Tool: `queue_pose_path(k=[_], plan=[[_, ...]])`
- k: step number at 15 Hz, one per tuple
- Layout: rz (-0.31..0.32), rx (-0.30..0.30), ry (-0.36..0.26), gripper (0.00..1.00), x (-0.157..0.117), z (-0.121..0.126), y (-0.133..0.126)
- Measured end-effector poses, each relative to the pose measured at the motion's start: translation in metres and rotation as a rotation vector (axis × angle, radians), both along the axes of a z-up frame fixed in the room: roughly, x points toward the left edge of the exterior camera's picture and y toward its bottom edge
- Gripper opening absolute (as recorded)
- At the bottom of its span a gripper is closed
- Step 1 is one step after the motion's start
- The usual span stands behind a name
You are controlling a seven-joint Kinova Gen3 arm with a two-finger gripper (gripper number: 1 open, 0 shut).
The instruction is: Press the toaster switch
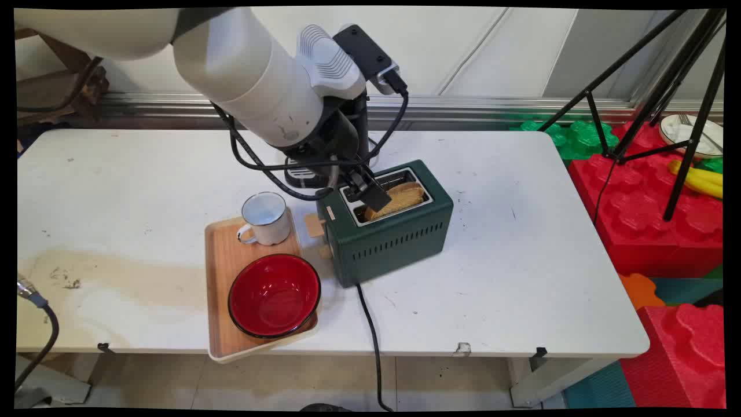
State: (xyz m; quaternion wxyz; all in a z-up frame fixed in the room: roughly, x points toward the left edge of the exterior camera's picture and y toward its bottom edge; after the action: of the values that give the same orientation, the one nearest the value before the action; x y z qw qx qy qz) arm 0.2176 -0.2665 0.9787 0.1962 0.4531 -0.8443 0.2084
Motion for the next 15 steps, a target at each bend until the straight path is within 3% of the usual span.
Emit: queue_pose_path(k=[9, 15], plan=[[-0.061, 0.006, -0.017, 1.0, 0.038, 0.01, 0.021], [-0.08, 0.053, -0.023, 1.0, 0.066, 0.011, 0.036]])
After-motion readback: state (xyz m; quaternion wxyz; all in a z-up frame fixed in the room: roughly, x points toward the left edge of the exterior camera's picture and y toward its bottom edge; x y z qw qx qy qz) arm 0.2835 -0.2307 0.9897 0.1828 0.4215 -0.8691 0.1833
